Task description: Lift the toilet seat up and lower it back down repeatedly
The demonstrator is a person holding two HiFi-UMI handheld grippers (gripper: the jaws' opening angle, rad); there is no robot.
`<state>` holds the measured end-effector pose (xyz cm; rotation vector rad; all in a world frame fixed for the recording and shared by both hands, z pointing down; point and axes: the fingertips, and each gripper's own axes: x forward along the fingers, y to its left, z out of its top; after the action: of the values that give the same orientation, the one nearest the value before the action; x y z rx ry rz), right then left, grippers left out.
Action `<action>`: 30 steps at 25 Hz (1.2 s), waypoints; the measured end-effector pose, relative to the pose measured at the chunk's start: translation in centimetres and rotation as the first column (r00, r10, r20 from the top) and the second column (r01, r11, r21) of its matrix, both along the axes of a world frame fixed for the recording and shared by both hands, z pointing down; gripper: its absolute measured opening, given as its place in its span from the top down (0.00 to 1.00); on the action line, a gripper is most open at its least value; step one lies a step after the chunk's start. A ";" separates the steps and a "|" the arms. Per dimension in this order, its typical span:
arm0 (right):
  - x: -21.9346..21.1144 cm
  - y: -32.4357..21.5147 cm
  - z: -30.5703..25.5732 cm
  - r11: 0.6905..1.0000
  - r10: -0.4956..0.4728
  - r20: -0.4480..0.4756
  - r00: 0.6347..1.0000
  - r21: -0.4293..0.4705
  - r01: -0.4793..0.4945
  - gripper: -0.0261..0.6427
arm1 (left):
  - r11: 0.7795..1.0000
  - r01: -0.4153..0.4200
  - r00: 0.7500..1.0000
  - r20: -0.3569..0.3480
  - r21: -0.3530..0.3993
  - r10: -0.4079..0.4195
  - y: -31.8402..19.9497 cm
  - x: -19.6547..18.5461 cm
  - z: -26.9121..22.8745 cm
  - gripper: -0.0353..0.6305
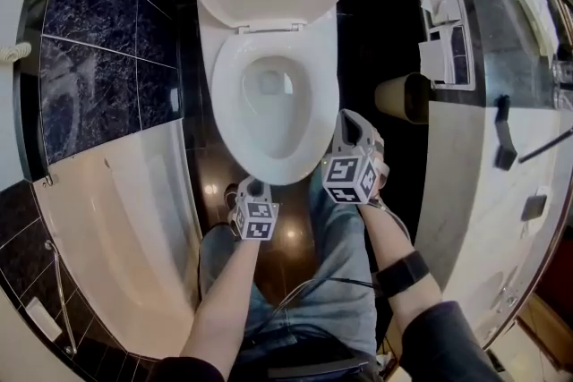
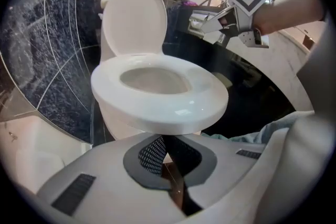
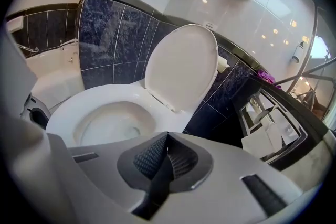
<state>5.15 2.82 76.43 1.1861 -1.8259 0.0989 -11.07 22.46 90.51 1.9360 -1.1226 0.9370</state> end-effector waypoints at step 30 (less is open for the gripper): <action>-2.7 -0.8 -20.1 0.998 0.055 0.291 0.955 -0.023 -0.051 0.93 | 0.932 0.120 0.993 -0.037 0.341 -0.114 -15.0 -7.4 -33.7 0.95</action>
<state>2.48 2.05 56.35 1.2621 -2.0439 0.3338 -18.52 7.43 56.79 2.1163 -1.4520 0.6927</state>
